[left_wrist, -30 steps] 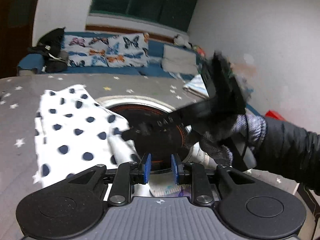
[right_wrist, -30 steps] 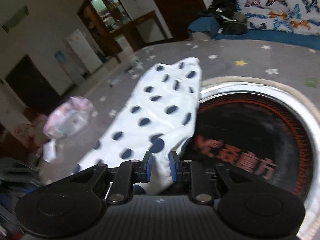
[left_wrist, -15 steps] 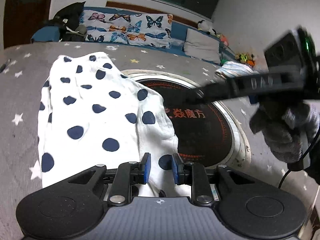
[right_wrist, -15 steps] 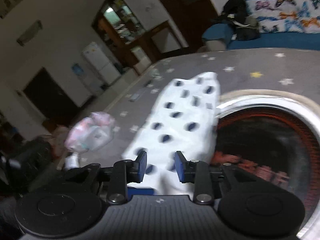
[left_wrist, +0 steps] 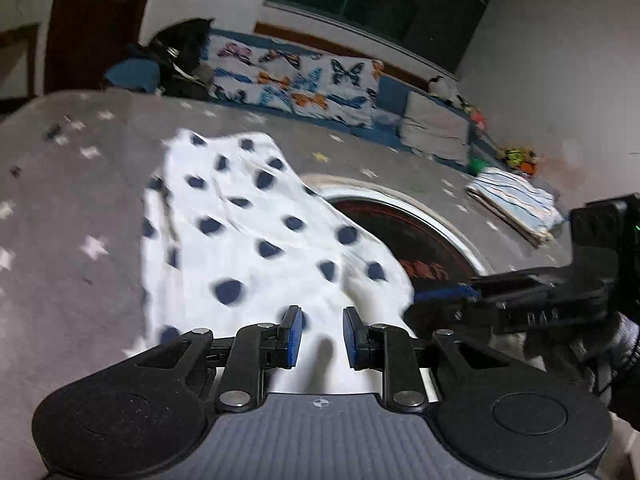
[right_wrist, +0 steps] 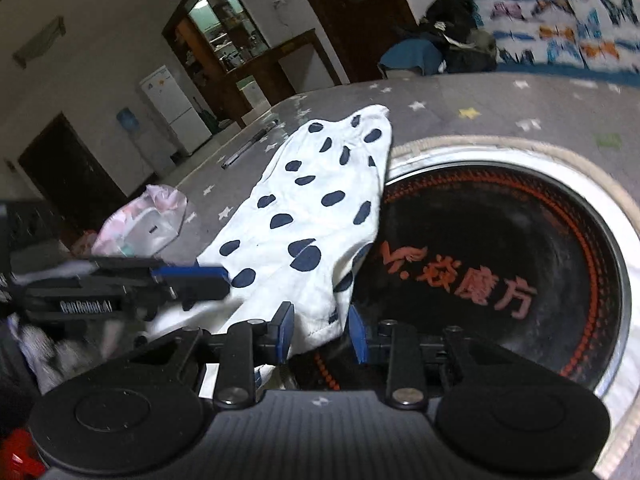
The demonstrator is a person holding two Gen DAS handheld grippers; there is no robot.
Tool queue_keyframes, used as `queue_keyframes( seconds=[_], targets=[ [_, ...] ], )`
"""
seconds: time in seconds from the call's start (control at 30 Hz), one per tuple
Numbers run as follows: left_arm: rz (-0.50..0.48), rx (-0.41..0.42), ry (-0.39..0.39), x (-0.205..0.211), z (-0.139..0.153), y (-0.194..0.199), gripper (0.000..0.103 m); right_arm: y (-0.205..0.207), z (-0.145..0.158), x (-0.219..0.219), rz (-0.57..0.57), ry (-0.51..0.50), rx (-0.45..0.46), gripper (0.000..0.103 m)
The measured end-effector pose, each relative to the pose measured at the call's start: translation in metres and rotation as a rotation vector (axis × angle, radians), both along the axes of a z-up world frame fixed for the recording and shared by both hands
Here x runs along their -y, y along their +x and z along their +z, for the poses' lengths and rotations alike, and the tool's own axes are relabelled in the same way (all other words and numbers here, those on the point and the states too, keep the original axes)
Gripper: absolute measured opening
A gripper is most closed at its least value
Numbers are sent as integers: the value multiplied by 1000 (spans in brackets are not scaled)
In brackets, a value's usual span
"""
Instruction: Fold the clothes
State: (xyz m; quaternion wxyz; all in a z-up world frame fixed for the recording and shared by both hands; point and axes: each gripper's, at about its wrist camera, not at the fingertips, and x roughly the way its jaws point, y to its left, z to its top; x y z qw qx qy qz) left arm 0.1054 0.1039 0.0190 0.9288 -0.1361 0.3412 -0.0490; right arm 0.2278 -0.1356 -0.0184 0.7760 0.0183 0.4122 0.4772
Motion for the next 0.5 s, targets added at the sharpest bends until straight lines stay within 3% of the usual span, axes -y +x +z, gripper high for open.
queue_keyframes(
  seconds=[0.13,0.3,0.37,0.43,0.5],
  targets=[
    [50,17,78,-11,3,1,36,-4,-3,-6,14,-22,32,30],
    [65,10,137,-20,-2,4,38,-8,-5,1,21,-12,36,29],
    [69,5,150,-22,-4,6,38,-9,-6,1,30,-19,40,23],
    [75,-1,160,-23,-7,9,36,-11,-5,1,28,-26,46,9],
    [81,-7,164,-25,-10,12,36,-14,-2,2,24,-36,66,6]
  ],
)
